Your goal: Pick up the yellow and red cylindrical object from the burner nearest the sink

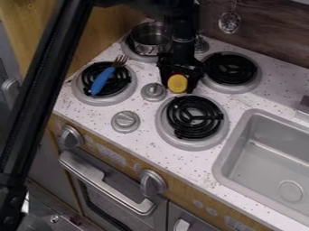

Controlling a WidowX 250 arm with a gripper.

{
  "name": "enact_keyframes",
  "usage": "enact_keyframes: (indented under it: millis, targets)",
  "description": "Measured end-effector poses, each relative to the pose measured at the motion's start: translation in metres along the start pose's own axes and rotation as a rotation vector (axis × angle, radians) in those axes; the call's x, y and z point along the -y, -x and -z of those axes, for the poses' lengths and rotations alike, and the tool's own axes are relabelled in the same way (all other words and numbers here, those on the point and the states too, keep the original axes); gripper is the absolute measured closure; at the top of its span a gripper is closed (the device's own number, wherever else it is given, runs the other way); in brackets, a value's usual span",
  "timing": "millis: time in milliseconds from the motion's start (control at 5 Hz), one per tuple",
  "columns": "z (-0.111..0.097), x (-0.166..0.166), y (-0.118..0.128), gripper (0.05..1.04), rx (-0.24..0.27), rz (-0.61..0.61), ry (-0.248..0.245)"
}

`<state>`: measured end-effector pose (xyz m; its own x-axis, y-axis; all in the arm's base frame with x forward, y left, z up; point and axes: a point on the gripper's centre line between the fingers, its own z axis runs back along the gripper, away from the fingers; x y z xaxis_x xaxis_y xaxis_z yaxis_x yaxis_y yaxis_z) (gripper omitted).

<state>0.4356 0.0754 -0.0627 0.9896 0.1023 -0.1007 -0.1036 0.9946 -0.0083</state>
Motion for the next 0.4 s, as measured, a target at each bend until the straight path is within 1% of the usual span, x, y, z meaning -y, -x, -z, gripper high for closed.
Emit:
enact_keyframes:
  millis: [200, 400]
  targets:
    - [-0.014, 0.003, 0.014, 0.083, 0.046, 0.010, 0.015]
    - [-0.028, 0.007, 0.020, 0.083, 0.103, 0.031, 0.015]
